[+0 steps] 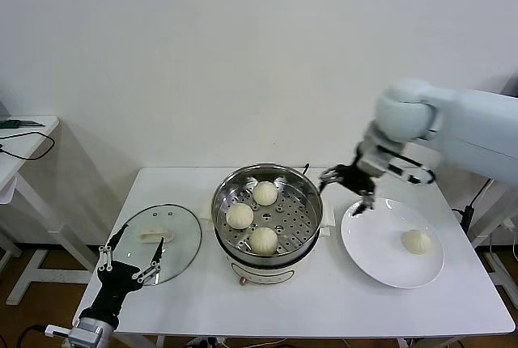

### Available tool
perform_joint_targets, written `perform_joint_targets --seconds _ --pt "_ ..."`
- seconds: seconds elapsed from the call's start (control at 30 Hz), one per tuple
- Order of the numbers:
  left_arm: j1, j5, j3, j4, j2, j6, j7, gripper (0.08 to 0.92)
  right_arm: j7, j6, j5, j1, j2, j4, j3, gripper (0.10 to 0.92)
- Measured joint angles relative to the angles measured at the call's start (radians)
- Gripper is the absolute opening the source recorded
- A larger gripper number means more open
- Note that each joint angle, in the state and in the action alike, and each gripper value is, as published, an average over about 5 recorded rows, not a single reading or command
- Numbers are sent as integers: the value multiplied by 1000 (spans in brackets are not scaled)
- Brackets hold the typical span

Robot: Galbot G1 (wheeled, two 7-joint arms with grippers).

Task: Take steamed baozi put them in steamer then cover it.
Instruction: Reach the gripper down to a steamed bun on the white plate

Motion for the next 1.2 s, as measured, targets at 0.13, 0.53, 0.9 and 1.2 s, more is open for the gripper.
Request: perform_joint_targets --seconds 0.13,0.53,0.9,1.2 --pt "6 1 3 -9 0 -1 -1 823 -25 -93 -17 -118 -95 -31 102 823" --pt "13 8 21 -26 2 -1 -6 823 -53 -208 -191 -592 -184 -197 531 823" --pt "12 13 30 -26 -1 0 -11 823 -57 -219 -350 -809 -107 -392 763 823" --pt "4 13 24 -14 -2 1 -12 823 -46 -199 -453 -887 -7 -529 854 823"
